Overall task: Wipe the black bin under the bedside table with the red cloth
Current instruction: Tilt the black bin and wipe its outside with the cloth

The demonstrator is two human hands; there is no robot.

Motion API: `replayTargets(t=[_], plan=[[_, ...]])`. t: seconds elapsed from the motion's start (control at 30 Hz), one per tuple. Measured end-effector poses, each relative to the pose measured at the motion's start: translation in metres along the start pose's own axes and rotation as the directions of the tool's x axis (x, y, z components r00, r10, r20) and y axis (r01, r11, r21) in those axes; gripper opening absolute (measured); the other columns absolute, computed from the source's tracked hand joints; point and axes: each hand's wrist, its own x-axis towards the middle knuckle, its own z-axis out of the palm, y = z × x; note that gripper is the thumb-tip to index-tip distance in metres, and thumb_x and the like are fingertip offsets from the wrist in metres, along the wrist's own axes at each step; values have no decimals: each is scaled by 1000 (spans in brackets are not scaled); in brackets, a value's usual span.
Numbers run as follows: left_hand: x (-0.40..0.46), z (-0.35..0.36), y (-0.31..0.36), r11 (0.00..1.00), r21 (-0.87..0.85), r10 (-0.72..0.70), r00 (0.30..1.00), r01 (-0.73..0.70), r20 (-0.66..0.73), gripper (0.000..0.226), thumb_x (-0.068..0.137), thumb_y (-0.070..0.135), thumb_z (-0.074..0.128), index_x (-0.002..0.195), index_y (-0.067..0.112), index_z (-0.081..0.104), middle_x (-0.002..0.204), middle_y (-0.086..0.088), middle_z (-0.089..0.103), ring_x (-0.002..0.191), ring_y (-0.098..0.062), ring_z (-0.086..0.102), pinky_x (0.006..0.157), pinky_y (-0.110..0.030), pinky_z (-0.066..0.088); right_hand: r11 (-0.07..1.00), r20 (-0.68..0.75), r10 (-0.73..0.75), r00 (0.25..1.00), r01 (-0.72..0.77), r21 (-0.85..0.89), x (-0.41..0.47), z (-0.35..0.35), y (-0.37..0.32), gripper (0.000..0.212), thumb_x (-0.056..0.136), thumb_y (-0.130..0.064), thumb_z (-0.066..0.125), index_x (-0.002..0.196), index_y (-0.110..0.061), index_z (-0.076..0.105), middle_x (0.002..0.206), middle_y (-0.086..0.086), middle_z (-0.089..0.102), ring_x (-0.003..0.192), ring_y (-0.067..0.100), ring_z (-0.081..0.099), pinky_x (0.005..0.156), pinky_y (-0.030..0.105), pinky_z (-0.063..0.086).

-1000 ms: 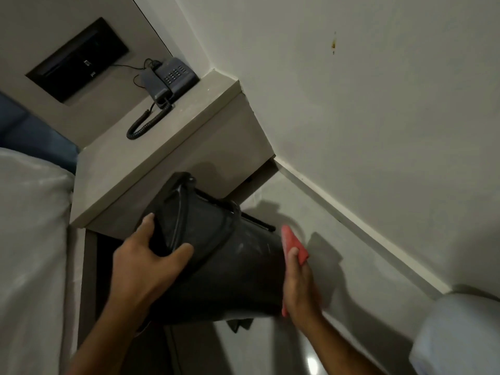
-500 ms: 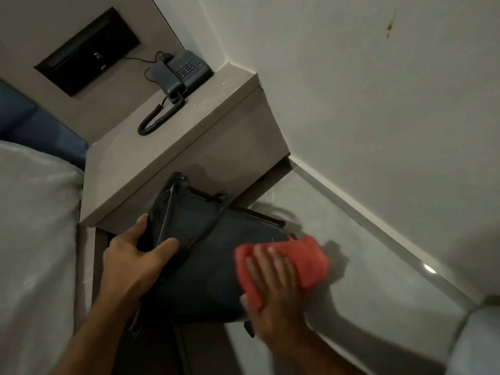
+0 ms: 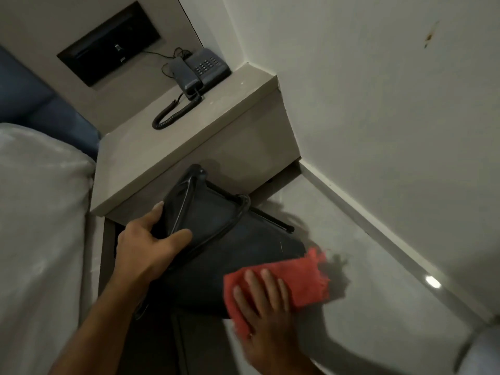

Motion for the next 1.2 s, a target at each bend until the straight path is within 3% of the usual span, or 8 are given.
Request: replayTargets(t=[0.17, 0.3, 0.4, 0.57, 0.63, 0.73, 0.9, 1.2], plan=[[-5, -6, 2, 999, 34, 37, 999, -38, 39, 114, 50, 63, 68, 152, 20, 40, 136, -8, 61, 108, -21, 62, 84, -31, 52, 760, 108, 633, 767, -642, 101, 45, -31, 67, 56, 105, -42, 34, 158, -24, 26, 161, 7, 40, 148, 26, 35, 121, 47, 26], [-2, 10, 21, 992, 125, 40, 998, -34, -44, 102, 58, 58, 69, 147, 14, 46, 108, 7, 66, 84, -11, 58, 65, -17, 43, 897, 10, 430, 903, -428, 109, 80, -19, 6, 58, 105, -48, 25, 158, -25, 22, 165, 7, 31, 152, 29, 25, 123, 48, 15], [0, 25, 37, 984, 177, 41, 992, -19, -119, 90, 58, 53, 70, 137, 12, 56, 74, 24, 42, 64, 2, 46, 57, -17, 42, 975, -15, 184, 983, -181, 127, 44, 5, -50, 65, 105, -53, 23, 163, -26, 9, 171, 8, 13, 156, 36, 7, 124, 50, 1], [-22, 38, 56, 962, 272, 43, 998, -33, -34, 113, 56, 62, 64, 153, 11, 34, 111, -4, 67, 103, -29, 66, 89, -47, 58, 980, 21, 192, 981, -193, 44, -13, 16, -12, 67, 107, -49, 21, 163, -24, -6, 171, 14, 0, 155, 42, 5, 122, 56, 9], [-30, 55, 63, 912, 394, 122, 993, -110, -6, 112, 60, 62, 62, 154, 9, 30, 147, -17, 51, 133, -35, 50, 109, -53, 44, 836, 148, 537, 830, -548, 38, -19, 5, 15, 67, 102, -57, 18, 161, -38, -9, 167, 20, 18, 149, 45, 25, 119, 58, 22], [-41, 79, 73, 846, 495, 193, 979, -199, 64, 113, 63, 60, 63, 156, 11, 23, 160, -19, 33, 149, -36, 27, 120, -57, 23, 520, 294, 758, 582, -812, 267, -7, -22, 47, 62, 95, -76, 20, 147, -48, 38, 111, 17, 72, 94, 54, 66, 78, 63, 53], [-60, 113, 77, 786, 561, 196, 965, -261, 174, 114, 68, 54, 64, 158, 13, 7, 166, -23, 9, 154, -40, 2, 121, -59, 2, 56, 358, 815, 456, -677, 734, 33, -46, 68, 44, 109, -30, 38, 143, -9, 54, 137, 19, 63, 126, 39, 58, 77, 20, 58], [-36, 62, 55, 907, 303, 287, 956, -292, 61, 107, 82, 76, 45, 158, 11, 8, 168, -12, 13, 155, -25, 5, 118, -34, 6, -200, 445, 827, 344, -559, 805, 46, -82, 73, 73, 82, -75, 49, 131, -23, 64, 115, 17, 74, 98, 38, 73, 84, 57, 58]])
